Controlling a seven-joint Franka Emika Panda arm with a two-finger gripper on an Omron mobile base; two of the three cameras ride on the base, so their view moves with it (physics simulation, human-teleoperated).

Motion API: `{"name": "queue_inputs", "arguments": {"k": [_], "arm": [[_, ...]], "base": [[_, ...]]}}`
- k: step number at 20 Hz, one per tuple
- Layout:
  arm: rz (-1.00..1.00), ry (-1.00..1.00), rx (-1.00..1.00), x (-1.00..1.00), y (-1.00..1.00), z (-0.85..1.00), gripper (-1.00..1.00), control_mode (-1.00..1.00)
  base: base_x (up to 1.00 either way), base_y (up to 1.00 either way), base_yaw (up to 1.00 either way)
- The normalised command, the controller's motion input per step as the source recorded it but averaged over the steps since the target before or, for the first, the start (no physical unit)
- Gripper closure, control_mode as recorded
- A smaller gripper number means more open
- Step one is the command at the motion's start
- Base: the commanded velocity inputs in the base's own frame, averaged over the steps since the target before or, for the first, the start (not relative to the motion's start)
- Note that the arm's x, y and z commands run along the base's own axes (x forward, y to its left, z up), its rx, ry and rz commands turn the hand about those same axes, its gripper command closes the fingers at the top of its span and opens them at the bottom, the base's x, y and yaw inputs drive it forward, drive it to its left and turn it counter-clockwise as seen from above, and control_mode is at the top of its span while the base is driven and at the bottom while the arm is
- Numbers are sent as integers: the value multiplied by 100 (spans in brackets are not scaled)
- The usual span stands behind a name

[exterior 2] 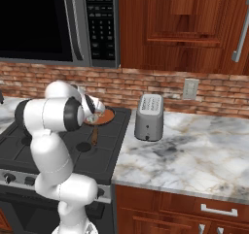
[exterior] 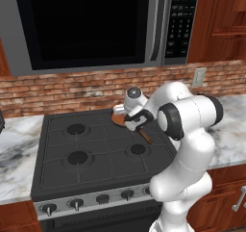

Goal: Retrieve the fish from the fridge and place it on the saucepan with marinade on the stove.

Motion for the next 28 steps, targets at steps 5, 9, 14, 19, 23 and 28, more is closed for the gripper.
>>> {"name": "queue_inputs", "arguments": {"k": [5,9,14,19,23,28], "arm": [[-3,0,0,-21,-6,10,-100,-100],[0,-2,0,-49,-9,8,-100,-100],[0,-8,0,-72,0,28,-100,-100],[0,-11,0,-73,0,69,-100,-100],[0,-5,0,-80,-2,77,-100,-100],[0,0,0,-81,-10,72,-100,-100]], "base": [[0,0,0],[0,0,0],[0,0,0],[0,0,0],[0,0,0],[0,0,0]]}}
